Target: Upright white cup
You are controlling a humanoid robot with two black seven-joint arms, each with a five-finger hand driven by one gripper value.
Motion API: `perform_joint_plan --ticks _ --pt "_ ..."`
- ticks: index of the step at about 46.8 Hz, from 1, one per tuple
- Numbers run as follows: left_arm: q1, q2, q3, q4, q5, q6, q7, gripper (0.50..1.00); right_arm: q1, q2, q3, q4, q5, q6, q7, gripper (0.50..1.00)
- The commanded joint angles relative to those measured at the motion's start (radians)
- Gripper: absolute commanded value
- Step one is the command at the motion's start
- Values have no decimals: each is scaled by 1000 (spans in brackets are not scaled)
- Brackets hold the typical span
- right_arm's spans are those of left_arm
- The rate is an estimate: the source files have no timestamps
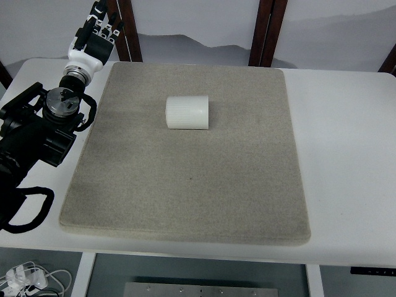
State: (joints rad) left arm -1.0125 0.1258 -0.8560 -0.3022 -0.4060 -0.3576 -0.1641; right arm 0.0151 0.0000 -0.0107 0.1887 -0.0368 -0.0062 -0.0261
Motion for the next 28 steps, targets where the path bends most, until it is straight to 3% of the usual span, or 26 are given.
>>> perform_joint_plan --ticks 1,28 --pt "0 0 0 0 0 -1 0 1000 0 0 0 0 0 0 0 952" --pt "-5 11 2 14 3 -67 2 1000 0 0 0 0 0 0 0 952"
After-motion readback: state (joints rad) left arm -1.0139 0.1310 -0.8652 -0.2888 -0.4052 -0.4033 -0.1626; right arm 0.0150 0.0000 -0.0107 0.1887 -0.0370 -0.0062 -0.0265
